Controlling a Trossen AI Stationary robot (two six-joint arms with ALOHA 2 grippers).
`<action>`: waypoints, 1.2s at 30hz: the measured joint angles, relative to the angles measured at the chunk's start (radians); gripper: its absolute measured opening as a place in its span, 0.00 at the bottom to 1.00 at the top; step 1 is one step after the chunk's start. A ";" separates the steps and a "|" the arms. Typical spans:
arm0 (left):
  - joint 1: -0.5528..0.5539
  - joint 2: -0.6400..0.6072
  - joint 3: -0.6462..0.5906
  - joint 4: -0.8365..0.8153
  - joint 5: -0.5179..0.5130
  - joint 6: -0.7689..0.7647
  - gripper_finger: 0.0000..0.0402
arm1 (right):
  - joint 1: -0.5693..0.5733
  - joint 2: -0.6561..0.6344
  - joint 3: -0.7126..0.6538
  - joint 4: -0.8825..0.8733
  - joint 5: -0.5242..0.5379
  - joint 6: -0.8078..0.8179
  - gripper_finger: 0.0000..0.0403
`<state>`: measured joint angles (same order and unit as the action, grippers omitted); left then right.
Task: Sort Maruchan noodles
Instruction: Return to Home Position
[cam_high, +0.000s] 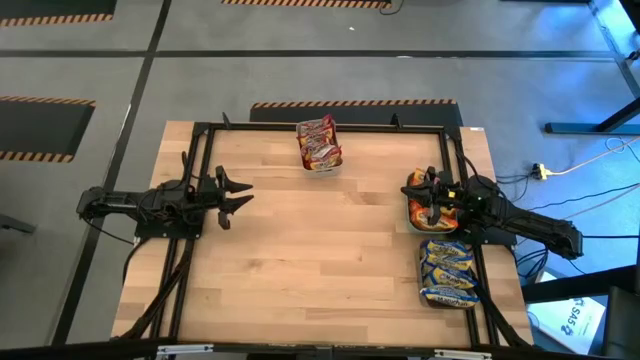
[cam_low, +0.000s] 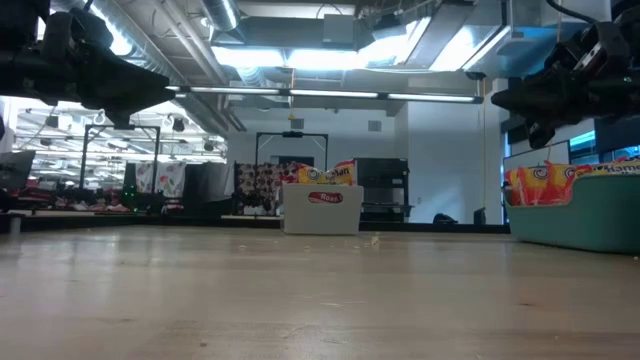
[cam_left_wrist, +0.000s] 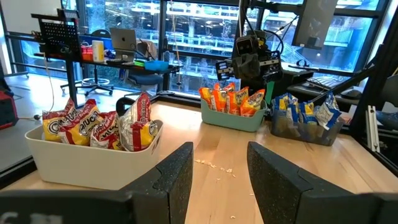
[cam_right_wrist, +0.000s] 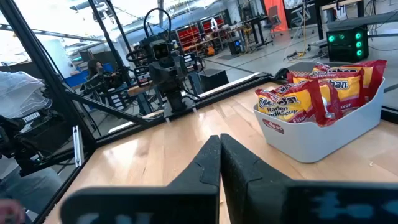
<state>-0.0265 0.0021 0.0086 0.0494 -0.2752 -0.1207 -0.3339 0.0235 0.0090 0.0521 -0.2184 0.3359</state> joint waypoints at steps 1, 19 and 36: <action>0.000 0.000 0.000 0.000 0.000 0.000 0.36 | 0.000 0.000 0.000 0.000 0.000 0.000 0.00; 0.000 0.000 0.000 0.000 0.000 0.000 0.36 | 0.000 0.000 0.000 -0.005 0.232 0.051 0.00; 0.000 0.000 0.001 0.001 0.000 0.000 0.36 | 0.000 0.000 0.000 -0.002 0.227 0.051 0.00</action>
<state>-0.0265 0.0025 0.0097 0.0502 -0.2756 -0.1207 -0.3344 0.0237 0.0086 0.0498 0.0082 0.3874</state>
